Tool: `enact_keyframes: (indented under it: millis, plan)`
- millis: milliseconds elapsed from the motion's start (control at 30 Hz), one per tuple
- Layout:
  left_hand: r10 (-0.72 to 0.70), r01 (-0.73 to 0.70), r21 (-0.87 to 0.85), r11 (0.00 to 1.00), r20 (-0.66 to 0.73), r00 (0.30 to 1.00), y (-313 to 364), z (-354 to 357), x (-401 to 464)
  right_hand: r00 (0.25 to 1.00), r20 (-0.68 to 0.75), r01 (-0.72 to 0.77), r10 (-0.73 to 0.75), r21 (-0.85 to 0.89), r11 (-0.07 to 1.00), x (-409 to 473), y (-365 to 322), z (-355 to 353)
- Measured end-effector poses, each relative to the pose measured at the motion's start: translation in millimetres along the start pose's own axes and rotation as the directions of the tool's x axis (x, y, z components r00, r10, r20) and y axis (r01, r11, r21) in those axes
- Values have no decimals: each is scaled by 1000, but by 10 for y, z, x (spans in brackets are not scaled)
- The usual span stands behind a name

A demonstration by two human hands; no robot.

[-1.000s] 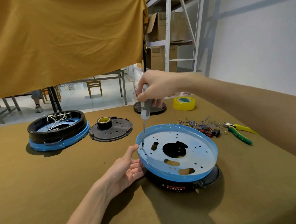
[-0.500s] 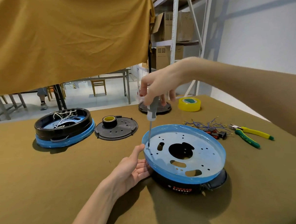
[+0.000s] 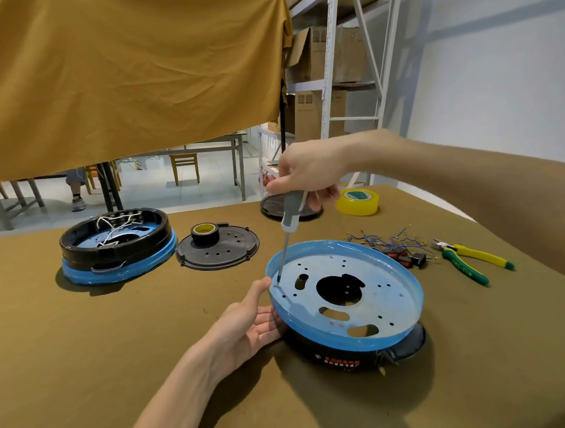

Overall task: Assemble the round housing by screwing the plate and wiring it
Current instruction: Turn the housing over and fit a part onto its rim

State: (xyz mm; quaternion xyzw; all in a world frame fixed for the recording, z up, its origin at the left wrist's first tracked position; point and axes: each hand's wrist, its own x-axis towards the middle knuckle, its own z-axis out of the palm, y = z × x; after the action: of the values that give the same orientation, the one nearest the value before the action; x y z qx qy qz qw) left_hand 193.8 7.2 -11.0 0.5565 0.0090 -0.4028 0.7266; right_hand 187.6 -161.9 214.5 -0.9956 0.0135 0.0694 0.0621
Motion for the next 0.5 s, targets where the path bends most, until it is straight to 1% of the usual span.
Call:
enact_keyframes:
  millis: [100,133,167,233,267,300,400,433,500]
  plan:
    - [6,-6,16,1000,6,1000,-15,-6,-5,994,102,12,-28,148,989,-56,30,-107]
    - [6,-6,18,1000,10,1000,-16,-10,-5,994,101,16,-35,185,983,-46,47,-111]
    - [5,-5,16,1000,12,1000,-14,-14,-5,997,72,13,-24,152,988,-24,55,-79]
    - [7,-7,13,1000,7,1000,-12,-13,2,1000,4,-22,22,24,999,27,35,-13]
    - [9,-9,15,1000,5,1000,-10,-7,2,1000,-6,-30,29,-7,1000,49,39,5]
    - [11,-11,20,1000,2,1000,-8,-4,5,1000,15,-26,26,25,999,51,57,-15]
    - [14,-13,42,999,-12,1000,-17,10,8,993,117,-1,-22,197,980,-5,91,-121]
    - [12,-11,43,999,-15,1000,-15,8,7,994,105,13,-34,192,981,8,82,-107]
    - [7,-6,37,999,-11,1000,-9,6,4,999,47,14,-18,75,997,68,25,-50]
